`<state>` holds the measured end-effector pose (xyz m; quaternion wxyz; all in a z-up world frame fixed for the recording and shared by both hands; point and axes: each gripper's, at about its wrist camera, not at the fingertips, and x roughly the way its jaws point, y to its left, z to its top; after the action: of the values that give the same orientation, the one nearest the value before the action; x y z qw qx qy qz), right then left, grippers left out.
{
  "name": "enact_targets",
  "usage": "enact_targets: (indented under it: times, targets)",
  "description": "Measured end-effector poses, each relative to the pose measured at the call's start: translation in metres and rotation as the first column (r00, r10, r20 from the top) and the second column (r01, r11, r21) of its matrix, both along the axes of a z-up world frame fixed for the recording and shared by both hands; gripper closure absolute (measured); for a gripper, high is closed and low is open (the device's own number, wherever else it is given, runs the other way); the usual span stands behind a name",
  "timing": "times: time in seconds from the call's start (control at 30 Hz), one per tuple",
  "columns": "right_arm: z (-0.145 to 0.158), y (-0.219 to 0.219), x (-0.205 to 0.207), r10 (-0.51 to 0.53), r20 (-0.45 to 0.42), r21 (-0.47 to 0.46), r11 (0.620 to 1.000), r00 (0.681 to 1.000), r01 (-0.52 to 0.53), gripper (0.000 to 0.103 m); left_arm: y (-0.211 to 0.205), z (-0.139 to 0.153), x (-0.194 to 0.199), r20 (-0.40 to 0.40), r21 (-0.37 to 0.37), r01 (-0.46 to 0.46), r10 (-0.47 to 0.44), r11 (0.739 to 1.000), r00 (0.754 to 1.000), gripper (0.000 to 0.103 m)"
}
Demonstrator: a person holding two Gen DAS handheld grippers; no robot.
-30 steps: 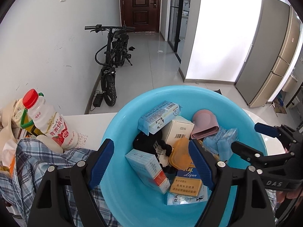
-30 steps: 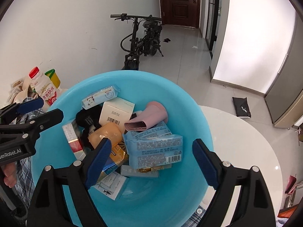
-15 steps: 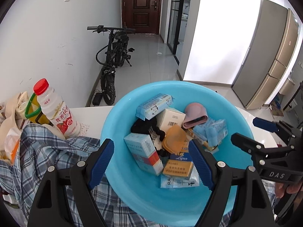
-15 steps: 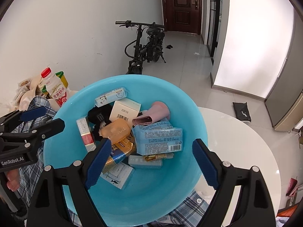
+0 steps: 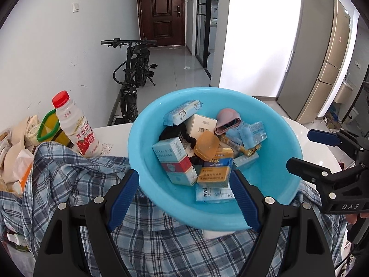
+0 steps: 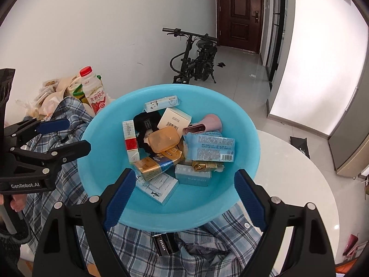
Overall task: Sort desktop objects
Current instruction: 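Withdraw both open tools from the basin back over the shirt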
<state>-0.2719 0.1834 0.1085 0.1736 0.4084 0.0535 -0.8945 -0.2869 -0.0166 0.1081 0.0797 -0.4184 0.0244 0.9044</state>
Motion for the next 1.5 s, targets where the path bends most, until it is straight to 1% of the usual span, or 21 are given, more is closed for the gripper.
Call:
enact_targets:
  times: [0.1,0.27,0.43,0.63,0.73,0.83,0.93,1.07,1.23,1.43,1.5]
  targets:
    - [-0.001,-0.002,0.013,0.021,-0.019,0.007,1.0,1.0,-0.021,0.017,-0.001,0.0,0.011,-0.009,-0.002,0.012,-0.012,1.0,1.0,0.02]
    - [-0.006,-0.001,0.033,0.047,-0.004,-0.036,0.998,0.999,-0.047,0.017,0.002,-0.005,0.032,-0.009,-0.005,0.018,-0.018,1.0,1.0,0.02]
    - [-0.011,-0.004,0.055,0.068,-0.031,-0.018,0.997,0.997,-0.069,0.017,0.014,-0.002,0.051,-0.04,-0.021,0.043,-0.044,0.999,0.998,0.02]
    - [-0.011,-0.002,0.084,0.08,-0.073,-0.012,0.997,0.994,-0.081,0.017,0.02,0.0,0.075,-0.046,0.006,0.075,-0.074,0.997,0.996,0.02]
    - [-0.011,0.001,0.097,0.085,-0.087,-0.026,0.996,0.993,-0.087,0.017,0.022,-0.003,0.089,-0.044,0.009,0.1,-0.099,0.995,0.994,0.02]
    - [-0.011,0.002,0.109,0.091,-0.102,-0.032,0.995,0.991,-0.095,0.017,0.021,-0.005,0.103,-0.06,0.042,0.114,-0.112,0.993,0.992,0.02]
    - [-0.011,0.003,0.12,0.095,-0.123,-0.022,0.995,0.988,-0.099,0.017,0.02,-0.006,0.115,-0.08,0.053,0.116,-0.111,0.992,0.991,0.02]
    - [-0.011,0.007,0.136,0.094,-0.13,-0.05,0.994,0.987,-0.101,0.017,0.02,-0.01,0.129,-0.073,0.072,0.138,-0.133,0.988,0.988,0.02]
    - [-0.011,0.006,0.159,0.11,-0.164,-0.063,0.991,0.98,-0.121,0.017,0.021,-0.024,0.144,-0.065,0.046,0.146,-0.143,0.988,0.988,0.02]
    - [-0.016,0.001,0.181,0.123,-0.195,-0.089,0.986,0.973,-0.142,0.017,0.017,-0.033,0.165,-0.072,0.097,0.144,-0.137,0.985,0.988,0.02]
    - [-0.019,0.001,0.187,0.117,-0.209,-0.098,0.985,0.971,-0.14,0.017,0.015,-0.036,0.174,-0.079,0.127,0.144,-0.135,0.981,0.988,0.02]
